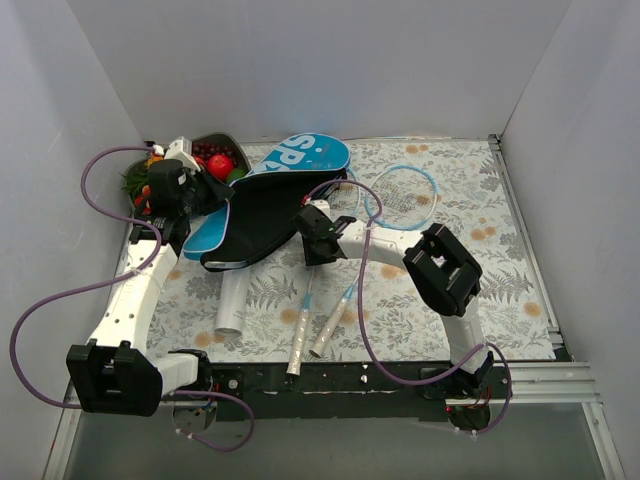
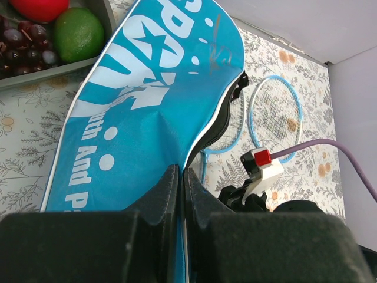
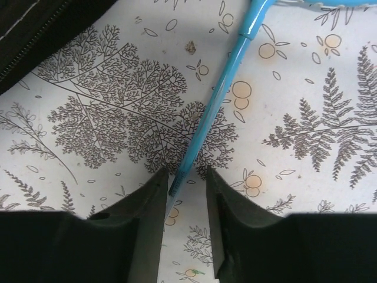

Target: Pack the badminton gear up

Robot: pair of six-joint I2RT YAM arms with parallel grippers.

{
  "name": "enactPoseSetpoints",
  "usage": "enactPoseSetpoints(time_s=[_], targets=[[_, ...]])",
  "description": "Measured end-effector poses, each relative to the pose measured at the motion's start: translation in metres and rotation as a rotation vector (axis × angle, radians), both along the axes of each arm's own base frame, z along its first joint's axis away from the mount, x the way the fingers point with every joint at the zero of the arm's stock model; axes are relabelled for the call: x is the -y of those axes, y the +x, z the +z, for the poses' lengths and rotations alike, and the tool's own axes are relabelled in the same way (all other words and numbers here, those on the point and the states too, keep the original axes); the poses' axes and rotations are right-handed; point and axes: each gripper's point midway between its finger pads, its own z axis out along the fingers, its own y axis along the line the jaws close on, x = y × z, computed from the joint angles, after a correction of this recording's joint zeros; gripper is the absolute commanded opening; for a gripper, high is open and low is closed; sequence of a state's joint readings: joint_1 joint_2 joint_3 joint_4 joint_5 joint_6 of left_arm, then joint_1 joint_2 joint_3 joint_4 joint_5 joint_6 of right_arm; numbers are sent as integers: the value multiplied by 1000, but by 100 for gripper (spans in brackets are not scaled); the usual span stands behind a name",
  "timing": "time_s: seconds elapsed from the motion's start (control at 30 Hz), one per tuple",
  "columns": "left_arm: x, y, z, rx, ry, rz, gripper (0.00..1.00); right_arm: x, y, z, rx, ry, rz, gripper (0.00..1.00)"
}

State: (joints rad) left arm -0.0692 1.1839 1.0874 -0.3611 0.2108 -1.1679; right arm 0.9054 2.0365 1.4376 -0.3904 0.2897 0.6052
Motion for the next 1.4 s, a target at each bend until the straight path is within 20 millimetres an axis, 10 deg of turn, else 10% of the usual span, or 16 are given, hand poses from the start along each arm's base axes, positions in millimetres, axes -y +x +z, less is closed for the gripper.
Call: enactPoseSetpoints(time_s=[0.17,0.77,1.4], targets=[[1,0,0,1,-4,-9,0,7,2,-2,16,-35,-20,1],[18,-6,-6,0,9,-73,0,85,-11,4,32,-88,-145,1],[16,-1,-2,14,3,-30,0,157,-73,79,105,-110,-107,1]])
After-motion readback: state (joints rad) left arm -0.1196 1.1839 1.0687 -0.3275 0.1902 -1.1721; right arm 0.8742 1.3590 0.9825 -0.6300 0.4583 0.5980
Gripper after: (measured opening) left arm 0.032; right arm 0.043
